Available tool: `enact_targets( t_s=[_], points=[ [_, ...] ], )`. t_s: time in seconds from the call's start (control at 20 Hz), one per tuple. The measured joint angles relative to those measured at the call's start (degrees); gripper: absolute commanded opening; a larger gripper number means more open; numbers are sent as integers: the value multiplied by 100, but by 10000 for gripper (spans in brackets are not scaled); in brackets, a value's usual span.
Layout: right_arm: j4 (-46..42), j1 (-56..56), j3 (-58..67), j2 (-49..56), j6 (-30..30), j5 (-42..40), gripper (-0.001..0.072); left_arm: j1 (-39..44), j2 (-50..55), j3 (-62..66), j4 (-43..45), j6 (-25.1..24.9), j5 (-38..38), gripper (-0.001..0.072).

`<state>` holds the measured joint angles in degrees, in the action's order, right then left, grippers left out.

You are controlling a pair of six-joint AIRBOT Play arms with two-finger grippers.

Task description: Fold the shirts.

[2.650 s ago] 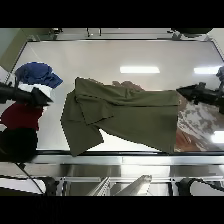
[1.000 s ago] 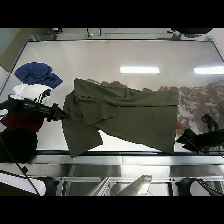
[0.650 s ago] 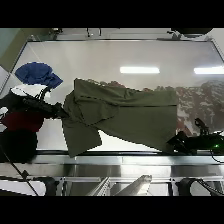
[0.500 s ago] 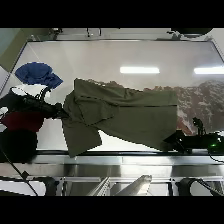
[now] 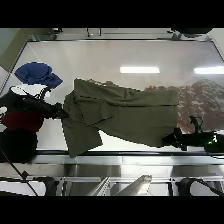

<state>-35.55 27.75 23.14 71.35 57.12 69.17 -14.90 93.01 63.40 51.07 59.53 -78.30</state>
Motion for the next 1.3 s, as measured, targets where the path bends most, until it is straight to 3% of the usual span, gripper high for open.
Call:
enact_targets(
  t_s=[0.15,0.35,0.55,0.7,1.0,1.3],
  points=[
    [553,59,791,-439,-17,798,12,-160,-256,271,-970,-234,-686,24],
    [2120,468,2726,-1362,-24,1593,12,-446,-1204,1117,-3263,-586,-1720,25],
    [3781,1268,4780,-2184,-39,1740,13,-1021,-2417,2490,-5674,-710,-2151,27],
    [4419,1860,5718,-2717,-39,1429,13,-1851,-3182,3407,-6640,-595,-2006,30],
    [4743,2382,6245,-3314,-236,785,13,-3414,-4009,3917,-7202,-76,-1779,31],
    [3331,2273,5928,-3252,133,636,12,-2887,-3816,2680,-5930,258,-1375,25]
  ],
)
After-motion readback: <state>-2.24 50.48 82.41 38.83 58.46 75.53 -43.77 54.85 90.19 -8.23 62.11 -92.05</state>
